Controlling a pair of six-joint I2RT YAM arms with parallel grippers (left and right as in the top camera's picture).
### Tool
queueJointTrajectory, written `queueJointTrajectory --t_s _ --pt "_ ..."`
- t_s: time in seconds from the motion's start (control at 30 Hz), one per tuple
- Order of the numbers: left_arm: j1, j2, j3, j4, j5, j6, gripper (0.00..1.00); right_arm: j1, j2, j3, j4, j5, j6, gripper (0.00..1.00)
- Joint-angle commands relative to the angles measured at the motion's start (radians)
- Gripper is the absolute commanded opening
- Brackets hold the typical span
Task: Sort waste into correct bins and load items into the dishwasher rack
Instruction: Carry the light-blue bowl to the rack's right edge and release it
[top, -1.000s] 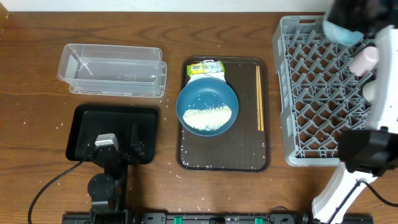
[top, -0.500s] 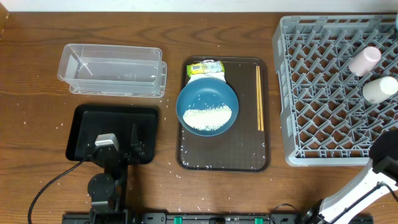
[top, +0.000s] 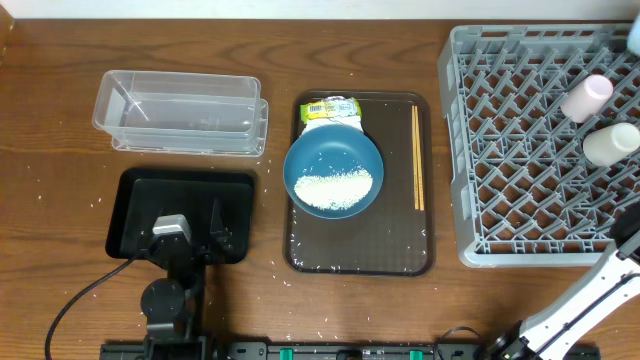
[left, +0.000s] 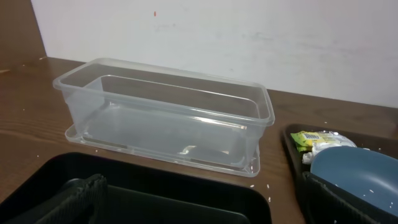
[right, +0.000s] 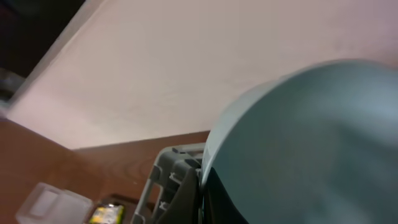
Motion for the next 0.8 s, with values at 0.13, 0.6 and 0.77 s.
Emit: queueJointTrajectory --t_s 0.13,0.6,0.77 --pt "0.000 -0.002 -0.019 -0.037 -0.009 0.013 0.98 -0.052 0.129 0.000 0.021 -0.093 0.225 0.01" --pt "0.000 -0.002 -0.019 -0.037 -0.009 0.013 0.98 -0.118 0.196 0.001 0.010 -0.183 0.410 0.01" --pt "0.000 -0.002 -0.019 -0.036 -0.009 0.013 0.98 -0.159 0.158 0.001 -0.085 -0.122 0.411 0.10"
